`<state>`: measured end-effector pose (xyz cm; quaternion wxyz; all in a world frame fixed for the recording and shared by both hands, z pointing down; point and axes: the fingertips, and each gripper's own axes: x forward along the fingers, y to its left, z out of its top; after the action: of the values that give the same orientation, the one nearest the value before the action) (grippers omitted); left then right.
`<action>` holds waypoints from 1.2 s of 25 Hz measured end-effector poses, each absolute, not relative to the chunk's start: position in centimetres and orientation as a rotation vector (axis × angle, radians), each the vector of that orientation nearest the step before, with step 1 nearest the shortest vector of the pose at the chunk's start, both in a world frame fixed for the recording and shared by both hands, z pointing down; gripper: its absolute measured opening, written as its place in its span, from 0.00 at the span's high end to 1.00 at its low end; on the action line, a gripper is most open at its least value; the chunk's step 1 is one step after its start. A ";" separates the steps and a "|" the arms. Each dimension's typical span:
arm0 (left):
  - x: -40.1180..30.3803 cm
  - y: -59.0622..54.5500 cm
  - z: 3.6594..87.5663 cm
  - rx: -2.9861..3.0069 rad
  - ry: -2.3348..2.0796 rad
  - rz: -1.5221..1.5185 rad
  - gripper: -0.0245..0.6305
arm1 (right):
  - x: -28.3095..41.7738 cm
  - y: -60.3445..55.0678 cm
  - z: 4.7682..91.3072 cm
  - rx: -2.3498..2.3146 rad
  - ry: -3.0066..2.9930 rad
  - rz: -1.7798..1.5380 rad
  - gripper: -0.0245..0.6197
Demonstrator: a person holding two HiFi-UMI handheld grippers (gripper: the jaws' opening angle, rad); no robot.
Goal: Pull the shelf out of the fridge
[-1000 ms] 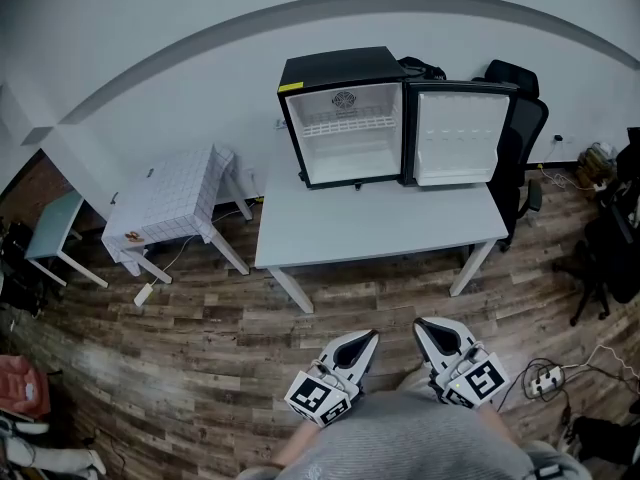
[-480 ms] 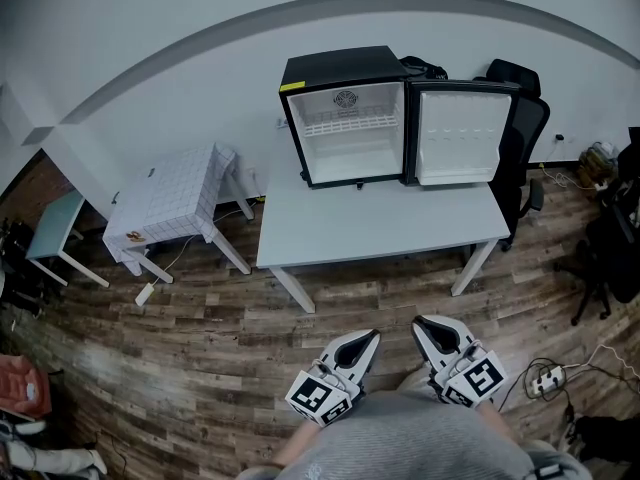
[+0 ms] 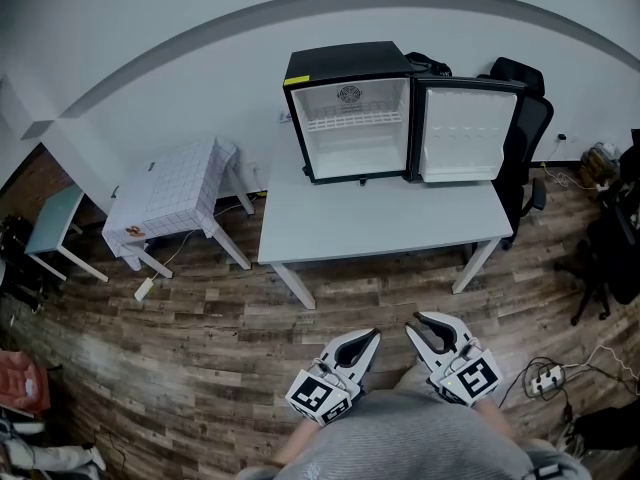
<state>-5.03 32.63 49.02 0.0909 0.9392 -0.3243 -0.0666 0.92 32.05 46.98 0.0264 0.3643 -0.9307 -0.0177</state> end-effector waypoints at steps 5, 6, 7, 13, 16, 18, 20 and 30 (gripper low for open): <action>-5.4 32.2 49.2 2.789 -0.962 -0.196 0.95 | 0.7 31.8 46.9 1.136 -2.876 -0.070 0.85; -5.4 32.0 49.1 2.790 -0.962 -0.195 0.95 | 0.7 31.7 46.9 1.138 -2.877 -0.069 0.85; -5.3 31.9 49.1 2.791 -0.961 -0.195 0.95 | 0.7 31.6 47.0 1.138 -2.878 -0.064 0.85; -5.1 30.2 49.1 2.803 -0.963 -0.190 0.95 | 0.9 29.4 47.3 1.132 -2.885 -0.042 0.84; -5.2 28.9 49.1 2.805 -0.975 -0.187 0.95 | 0.8 27.9 47.0 1.126 -2.892 -0.055 0.84; -5.2 27.9 49.1 2.797 -0.989 -0.184 0.95 | 1.0 26.9 46.8 1.127 -2.894 -0.055 0.84; -5.2 26.7 49.1 2.792 -1.004 -0.181 0.95 | 1.3 25.6 46.9 1.127 -2.893 -0.049 0.84; -4.7 20.6 48.9 2.827 -1.003 -0.189 0.95 | 1.3 19.1 46.6 1.113 -2.889 -0.068 0.84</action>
<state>-4.65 20.59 48.93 0.0678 0.9384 -0.3330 -0.0628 1.29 19.11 46.65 0.0225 0.3593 -0.9327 -0.0221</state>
